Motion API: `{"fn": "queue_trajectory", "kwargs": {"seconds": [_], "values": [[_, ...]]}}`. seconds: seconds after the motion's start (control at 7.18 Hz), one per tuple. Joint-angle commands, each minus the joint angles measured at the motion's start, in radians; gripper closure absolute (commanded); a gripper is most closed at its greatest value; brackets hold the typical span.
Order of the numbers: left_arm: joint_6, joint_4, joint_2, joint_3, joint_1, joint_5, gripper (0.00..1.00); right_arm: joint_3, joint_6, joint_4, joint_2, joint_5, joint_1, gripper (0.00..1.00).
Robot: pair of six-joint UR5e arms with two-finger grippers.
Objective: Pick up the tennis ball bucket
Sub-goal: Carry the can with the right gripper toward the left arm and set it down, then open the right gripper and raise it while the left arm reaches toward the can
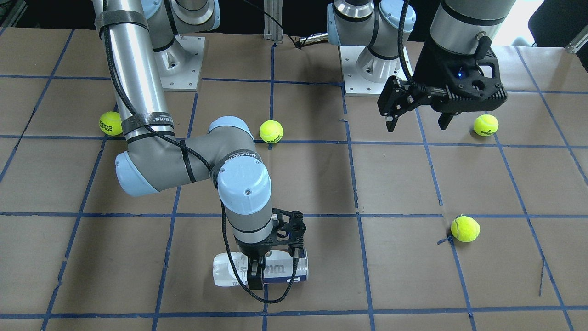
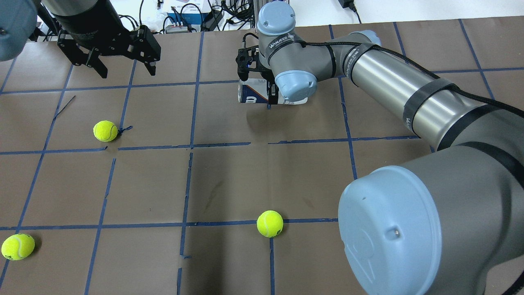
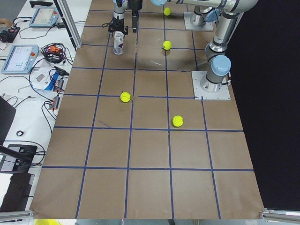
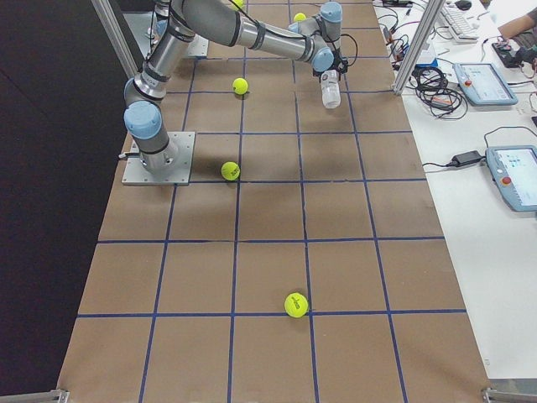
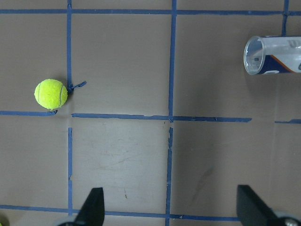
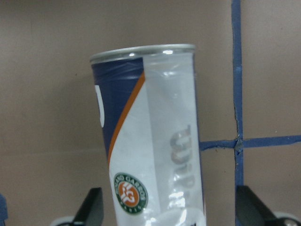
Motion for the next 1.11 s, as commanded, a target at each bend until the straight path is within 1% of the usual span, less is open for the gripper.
{"fn": "queue_trajectory", "kwargs": {"seconds": [0.0, 0.28, 0.42, 0.56, 0.7, 0.84, 0.98], "values": [[0.0, 0.0, 0.0, 0.0, 0.0, 0.001, 0.0, -0.001, 0.121, 0.002, -0.01, 0.004, -0.001, 0.0], [0.003, 0.002, 0.0, 0.002, 0.023, -0.017, 0.0, 0.015, 0.294, 0.003, -0.06, 0.009, -0.007, 0.0], [0.04, 0.014, -0.023, -0.005, 0.052, -0.085, 0.0, 0.013, 0.513, 0.009, -0.082, -0.007, -0.03, 0.0], [0.063, 0.046, -0.066, -0.024, 0.057, -0.136, 0.0, 0.015, 0.683, 0.041, -0.119, -0.008, -0.056, 0.0], [0.063, 0.131, -0.146, -0.056, 0.057, -0.209, 0.0, 0.003, 0.757, 0.112, -0.142, -0.03, -0.079, 0.0], [0.064, 0.239, -0.263, -0.093, 0.055, -0.288, 0.0, 0.001, 0.843, 0.171, -0.198, -0.045, -0.119, 0.0], [0.063, 0.273, -0.337, -0.083, 0.055, -0.314, 0.0, 0.009, 0.92, 0.278, -0.267, -0.039, -0.159, 0.0]]}}
